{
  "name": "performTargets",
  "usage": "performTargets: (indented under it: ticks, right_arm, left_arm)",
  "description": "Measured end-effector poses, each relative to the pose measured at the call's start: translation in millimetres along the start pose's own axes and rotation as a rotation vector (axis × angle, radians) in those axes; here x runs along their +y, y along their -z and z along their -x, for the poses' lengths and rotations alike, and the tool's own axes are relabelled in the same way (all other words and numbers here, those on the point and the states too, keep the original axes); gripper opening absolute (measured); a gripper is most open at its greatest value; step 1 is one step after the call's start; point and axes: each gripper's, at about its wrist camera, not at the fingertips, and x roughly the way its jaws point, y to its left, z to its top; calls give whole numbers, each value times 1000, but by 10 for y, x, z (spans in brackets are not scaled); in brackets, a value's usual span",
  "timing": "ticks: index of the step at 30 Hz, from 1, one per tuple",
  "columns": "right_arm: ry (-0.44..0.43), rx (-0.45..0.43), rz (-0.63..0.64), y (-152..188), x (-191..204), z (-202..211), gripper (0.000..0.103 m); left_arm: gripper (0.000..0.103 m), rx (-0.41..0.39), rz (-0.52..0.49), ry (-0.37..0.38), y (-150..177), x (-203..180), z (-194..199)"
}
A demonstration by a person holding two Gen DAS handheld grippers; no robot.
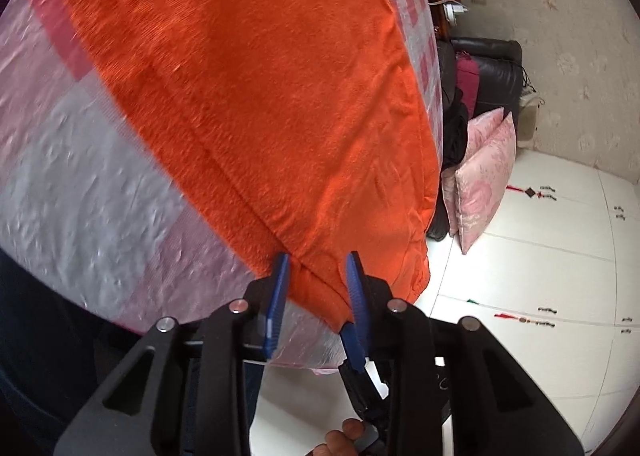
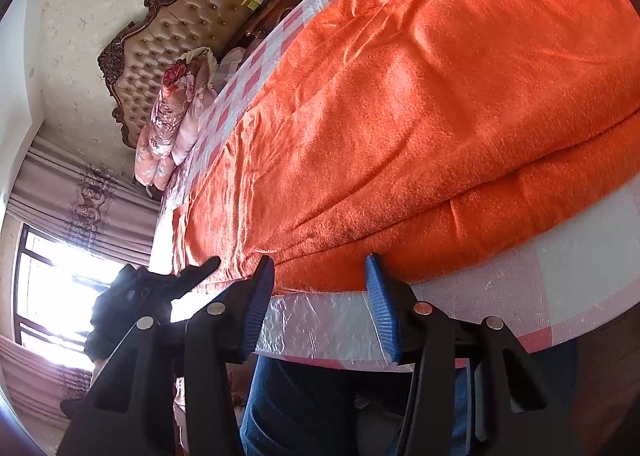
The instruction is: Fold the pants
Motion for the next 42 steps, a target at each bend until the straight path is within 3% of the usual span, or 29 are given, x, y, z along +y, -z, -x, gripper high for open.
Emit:
performTargets:
  ticks: [3,6,8,12,18,20,21,25,36,42]
  right_arm:
    - [0,-5,-2,11,3,-7,46]
    - [-5,-6,-8,8,4,-16,46]
    - [-9,-3,-14,1,-6,-20,46]
    - [-26,-1,-34,-9,-61,3,46]
    - [-65,4,-97,-39,-172,21,46]
    - [-80,-3,-112,-46,-220,31,46]
    - [-84,-7,-123,-45,-262,51,45]
    - [-56,-20,-108,-96,-228,64,42]
    - [-109,-78,-83,-410,-89,195,41]
    - [-103,-44,-98,-325,-53,266,42]
  left_arm:
    - [25,-25,42,18,4,35,-12]
    - [12,-47,47,17,-20,51,-34]
    - [11,-48,35,18,-26,39,-41]
    - [0,-63,-16,16,2,-34,-11]
    - [0,-71,-40,38,15,-153,41]
    - [14,-40,10,47,29,-86,26]
    - [38,-35,33,43,37,-40,17]
    - [33,-36,38,36,35,-29,-20]
    - [34,-27,30,30,28,-72,-84]
    - [22,-24,64,-1,-91,-126,-143]
